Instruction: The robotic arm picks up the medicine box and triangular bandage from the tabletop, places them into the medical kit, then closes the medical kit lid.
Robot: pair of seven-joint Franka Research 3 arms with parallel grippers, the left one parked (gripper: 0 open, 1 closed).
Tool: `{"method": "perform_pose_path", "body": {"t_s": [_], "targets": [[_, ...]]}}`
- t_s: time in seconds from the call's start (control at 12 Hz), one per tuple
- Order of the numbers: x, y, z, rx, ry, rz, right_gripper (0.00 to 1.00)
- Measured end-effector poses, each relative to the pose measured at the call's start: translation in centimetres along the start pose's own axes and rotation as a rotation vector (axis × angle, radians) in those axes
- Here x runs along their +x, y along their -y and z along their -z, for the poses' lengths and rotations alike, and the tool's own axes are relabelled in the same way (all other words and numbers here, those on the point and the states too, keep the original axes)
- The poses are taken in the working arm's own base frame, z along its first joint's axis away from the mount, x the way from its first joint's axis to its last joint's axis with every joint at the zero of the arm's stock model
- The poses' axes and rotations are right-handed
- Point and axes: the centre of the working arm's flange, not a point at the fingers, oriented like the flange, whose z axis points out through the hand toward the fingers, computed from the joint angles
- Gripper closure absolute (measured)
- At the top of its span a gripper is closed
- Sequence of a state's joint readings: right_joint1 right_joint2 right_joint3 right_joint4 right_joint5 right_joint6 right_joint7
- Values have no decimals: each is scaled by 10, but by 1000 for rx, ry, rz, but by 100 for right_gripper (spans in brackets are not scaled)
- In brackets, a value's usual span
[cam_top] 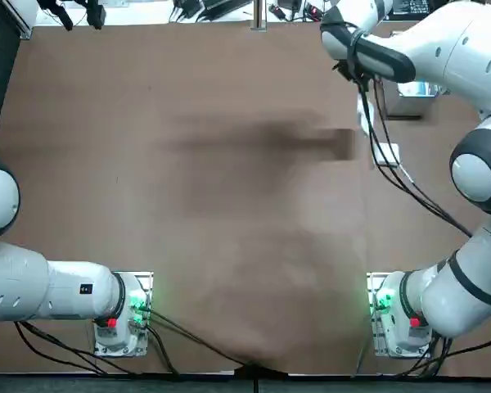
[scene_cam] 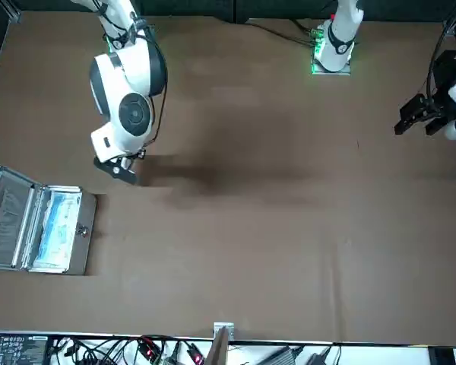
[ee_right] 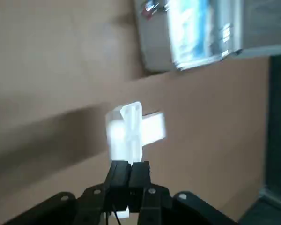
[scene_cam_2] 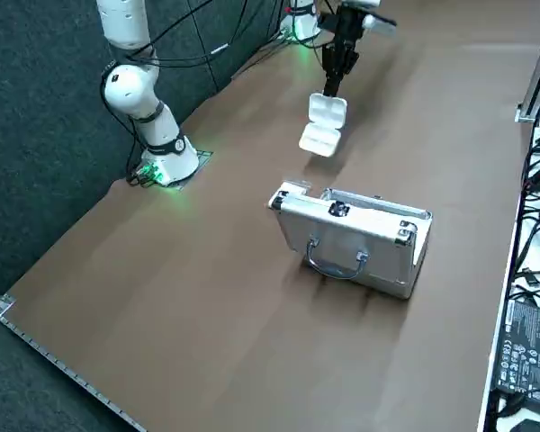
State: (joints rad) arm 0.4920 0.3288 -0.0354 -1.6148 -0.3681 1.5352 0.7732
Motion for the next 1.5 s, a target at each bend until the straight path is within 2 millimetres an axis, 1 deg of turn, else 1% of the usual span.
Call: {"method": "perform_pose_path", "body": {"t_s": [0.17,0.25,0.33,0.58,0.75,0.92,1.08,1.17,1.5], "targets": [[15,-24,9,-58,-32,29,99],[24,-36,10,-89,-52,42,99],[34,-47,7,-124,-72,53,99],[62,-76,-11,-235,-108,72,99],[77,-86,-21,-302,-138,85,99],[87,-86,-31,-372,-171,101,99],[97,-80,-44,-415,-192,117,99],[107,-74,-59,-452,-213,136,99],[123,-64,-93,-556,-226,173,99]]}}
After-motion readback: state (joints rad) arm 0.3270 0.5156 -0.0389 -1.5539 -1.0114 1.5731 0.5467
